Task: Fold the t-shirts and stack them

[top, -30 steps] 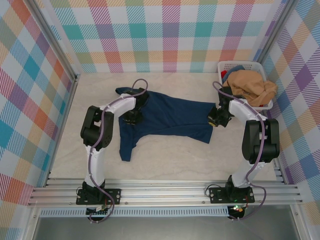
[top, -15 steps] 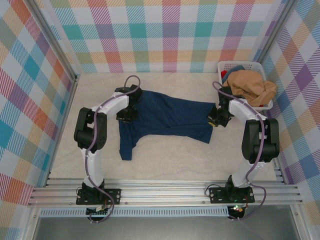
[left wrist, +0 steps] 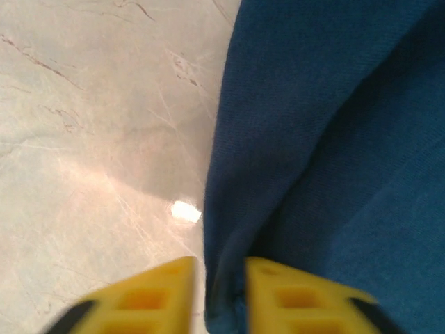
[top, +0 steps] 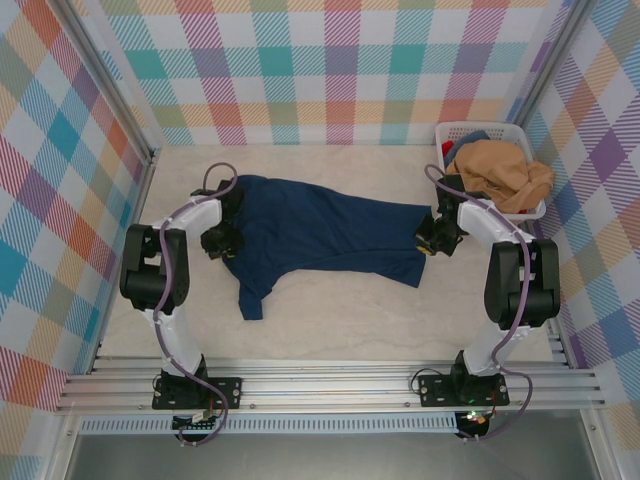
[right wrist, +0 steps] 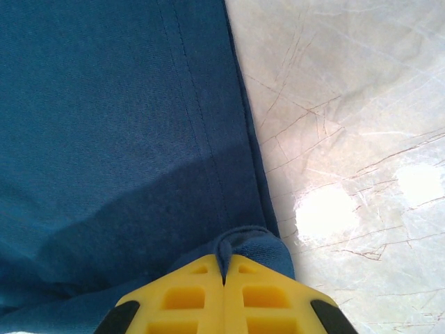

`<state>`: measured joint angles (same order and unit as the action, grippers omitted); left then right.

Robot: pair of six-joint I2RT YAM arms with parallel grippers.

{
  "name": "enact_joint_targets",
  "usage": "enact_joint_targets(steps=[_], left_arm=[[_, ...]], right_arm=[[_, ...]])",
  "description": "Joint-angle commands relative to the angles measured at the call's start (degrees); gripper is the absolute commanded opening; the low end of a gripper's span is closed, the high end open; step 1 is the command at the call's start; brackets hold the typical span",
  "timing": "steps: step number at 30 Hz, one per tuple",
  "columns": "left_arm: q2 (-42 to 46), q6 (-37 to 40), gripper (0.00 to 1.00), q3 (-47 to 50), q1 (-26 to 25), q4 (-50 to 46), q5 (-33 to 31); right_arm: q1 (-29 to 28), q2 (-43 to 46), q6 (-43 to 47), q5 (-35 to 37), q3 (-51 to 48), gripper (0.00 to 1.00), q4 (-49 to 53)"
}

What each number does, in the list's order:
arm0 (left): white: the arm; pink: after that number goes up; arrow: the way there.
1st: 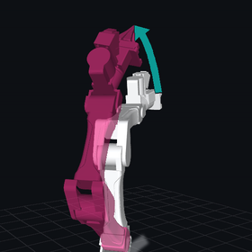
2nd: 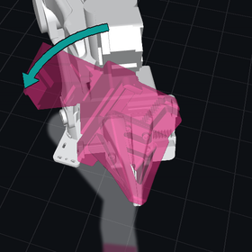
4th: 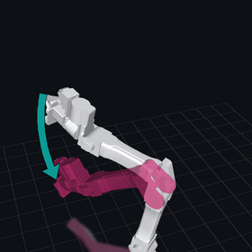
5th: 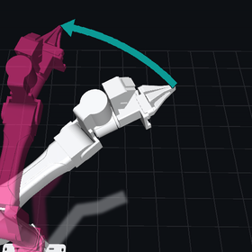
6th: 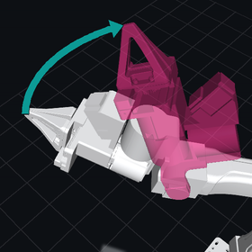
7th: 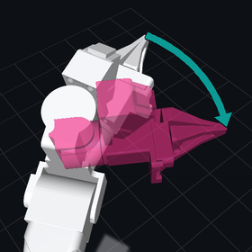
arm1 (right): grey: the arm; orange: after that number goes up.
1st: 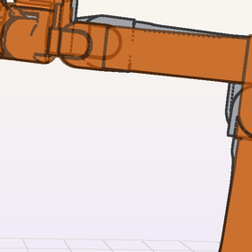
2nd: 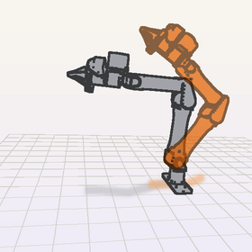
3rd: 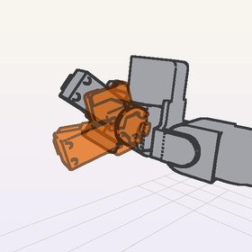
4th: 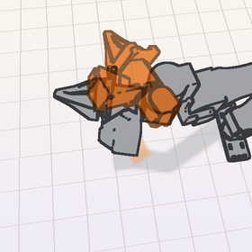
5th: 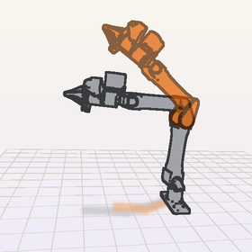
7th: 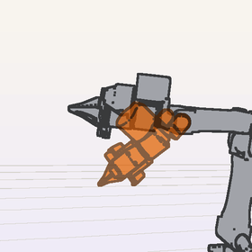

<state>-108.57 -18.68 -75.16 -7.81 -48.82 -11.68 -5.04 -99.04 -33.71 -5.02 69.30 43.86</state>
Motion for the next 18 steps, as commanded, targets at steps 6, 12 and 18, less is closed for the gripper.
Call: enact_joint_targets(steps=[6,12,18], left_arm=[[8.31,-2.22,0.42,7.44,4.02,9.22,9.78],[6.54,-3.14,0.35,8.83,5.76,11.80,13.00],[4.38,-2.16,0.30,7.96,5.79,11.12,13.32]], right_arm=[[-0.49,0.37,1.13,-0.33,1.02,0.00,1.69],[-0.65,-0.03,1.02,-0.54,1.19,0.00,1.63],[-0.65,-0.37,0.85,-0.61,1.45,0.00,1.68]])
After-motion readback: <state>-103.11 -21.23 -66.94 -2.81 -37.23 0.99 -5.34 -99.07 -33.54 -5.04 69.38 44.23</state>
